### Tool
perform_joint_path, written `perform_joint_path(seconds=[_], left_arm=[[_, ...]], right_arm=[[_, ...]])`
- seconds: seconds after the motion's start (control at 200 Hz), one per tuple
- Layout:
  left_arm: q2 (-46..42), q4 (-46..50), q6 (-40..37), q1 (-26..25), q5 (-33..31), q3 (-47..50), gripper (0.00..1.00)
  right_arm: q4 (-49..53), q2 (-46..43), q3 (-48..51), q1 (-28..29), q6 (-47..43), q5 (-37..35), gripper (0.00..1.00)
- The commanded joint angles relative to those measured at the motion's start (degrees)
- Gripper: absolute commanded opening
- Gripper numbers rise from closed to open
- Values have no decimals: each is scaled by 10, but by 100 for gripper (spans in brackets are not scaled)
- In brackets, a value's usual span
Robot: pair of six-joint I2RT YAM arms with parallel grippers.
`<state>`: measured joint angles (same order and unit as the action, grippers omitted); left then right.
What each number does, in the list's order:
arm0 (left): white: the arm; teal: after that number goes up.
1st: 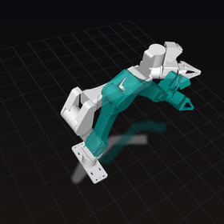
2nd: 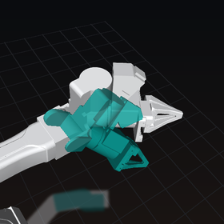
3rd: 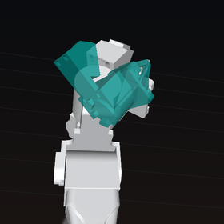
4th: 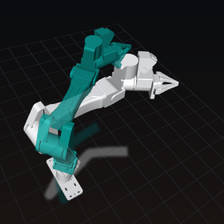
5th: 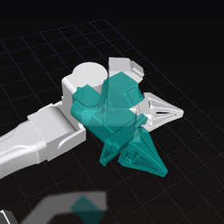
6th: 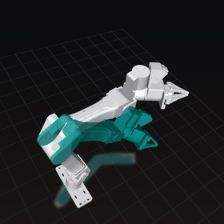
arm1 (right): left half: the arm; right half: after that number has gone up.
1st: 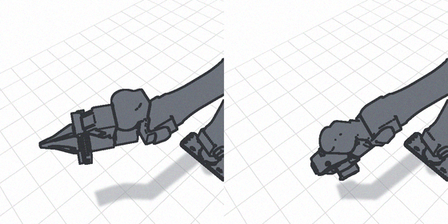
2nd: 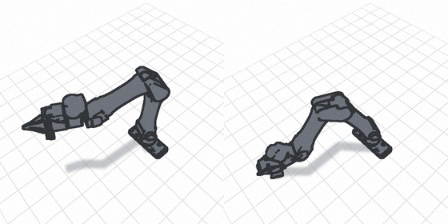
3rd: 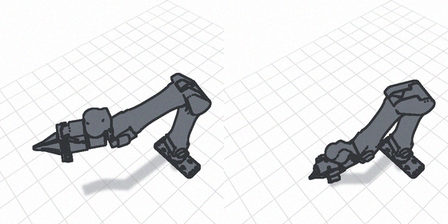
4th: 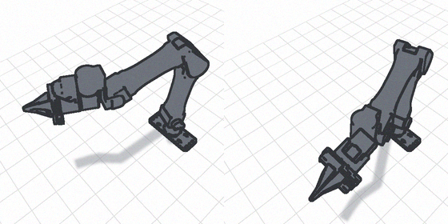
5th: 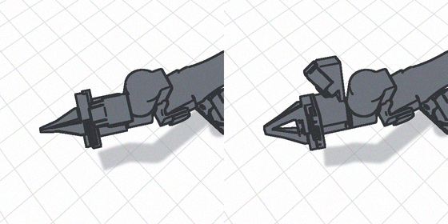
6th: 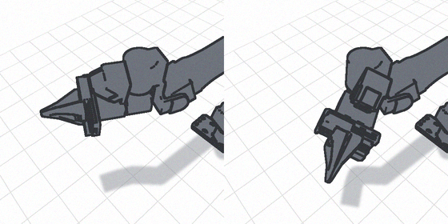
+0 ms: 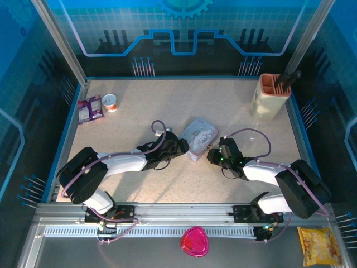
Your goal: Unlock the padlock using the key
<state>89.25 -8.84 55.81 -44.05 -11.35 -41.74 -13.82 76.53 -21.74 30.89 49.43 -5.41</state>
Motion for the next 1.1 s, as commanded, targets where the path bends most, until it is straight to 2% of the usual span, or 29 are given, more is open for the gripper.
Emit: perform_joint_path(seconds=[0.0,0.365,0.51,0.72,1.096], left_arm=[[14,73,-2,3,-20,6,68],[17,70,-2,4,-17,7,68],[16,69,-2,4,-17,7,68],[15,69,-2,5,-17,9,68],[18,70,-3,5,-16,5,68]], right_arm=[[5,-19,9,-13,-6,-1,29],[-13,-34,26,-18,-1,13,15],[-31,-25,22,-19,-10,23,24],[-51,6,26,-19,-18,48,30],[-87,51,16,-9,-19,68,31]])
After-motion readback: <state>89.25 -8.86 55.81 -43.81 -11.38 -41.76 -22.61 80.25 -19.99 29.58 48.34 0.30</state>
